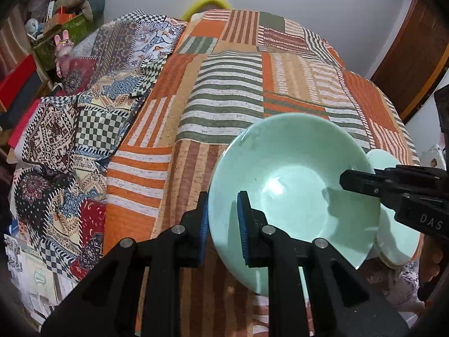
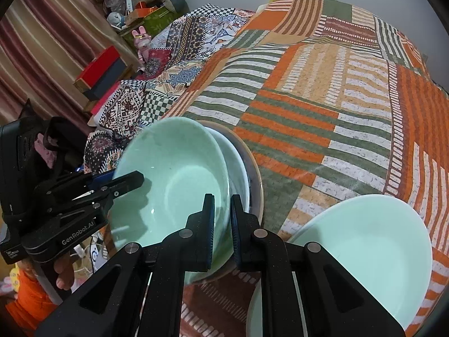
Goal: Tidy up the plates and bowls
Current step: 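Lower the mint green bowl into the white spotted bowl with both grippers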
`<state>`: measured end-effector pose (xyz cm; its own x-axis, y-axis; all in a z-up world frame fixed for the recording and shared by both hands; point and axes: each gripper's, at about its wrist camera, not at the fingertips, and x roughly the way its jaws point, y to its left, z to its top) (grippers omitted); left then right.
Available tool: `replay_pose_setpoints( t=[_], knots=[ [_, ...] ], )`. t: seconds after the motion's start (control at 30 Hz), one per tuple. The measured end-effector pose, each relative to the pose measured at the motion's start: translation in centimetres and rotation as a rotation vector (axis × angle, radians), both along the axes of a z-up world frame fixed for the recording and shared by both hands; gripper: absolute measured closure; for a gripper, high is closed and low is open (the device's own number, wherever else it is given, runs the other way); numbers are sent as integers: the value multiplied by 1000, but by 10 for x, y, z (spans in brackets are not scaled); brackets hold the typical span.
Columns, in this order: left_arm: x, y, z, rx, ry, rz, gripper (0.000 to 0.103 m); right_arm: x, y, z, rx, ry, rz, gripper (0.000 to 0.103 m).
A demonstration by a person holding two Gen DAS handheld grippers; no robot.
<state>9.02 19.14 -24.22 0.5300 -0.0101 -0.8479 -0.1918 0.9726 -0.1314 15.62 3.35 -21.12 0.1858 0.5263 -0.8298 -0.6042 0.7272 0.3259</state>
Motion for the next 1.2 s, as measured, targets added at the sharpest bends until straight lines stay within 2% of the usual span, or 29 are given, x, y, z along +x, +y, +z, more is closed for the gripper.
replay_pose_setpoints(
  t=[0.23,0.57,0.63,0.7,0.8,0.83,0.93,1.03,1.2],
  knots=[
    [2,-2,1,25,2,-6,84,-1,5,4,-39,-38,36,92],
    [-4,3,11,0,-1,0,84,3,9,13,-86,-75,75,89],
    [-8,5,18,-5,-20,3,84,1,7,20,-86,-112,66,83],
    [-11,7,24,-13,-34,5,81,-1,4,31,-60,-150,59,71],
    [-14,11,29,-49,-49,12,67,-1,-2,43,-30,-186,39,59],
    [-16,11,29,-61,-51,13,63,0,-4,43,-24,-187,31,58],
    [-20,10,24,-68,-38,12,56,2,-9,35,-32,-159,16,58],
    [-23,10,11,-89,-6,14,55,4,-11,20,-47,-108,6,58],
    [-25,14,-10,-168,41,15,55,4,-11,1,-58,-37,5,58]
  ],
)
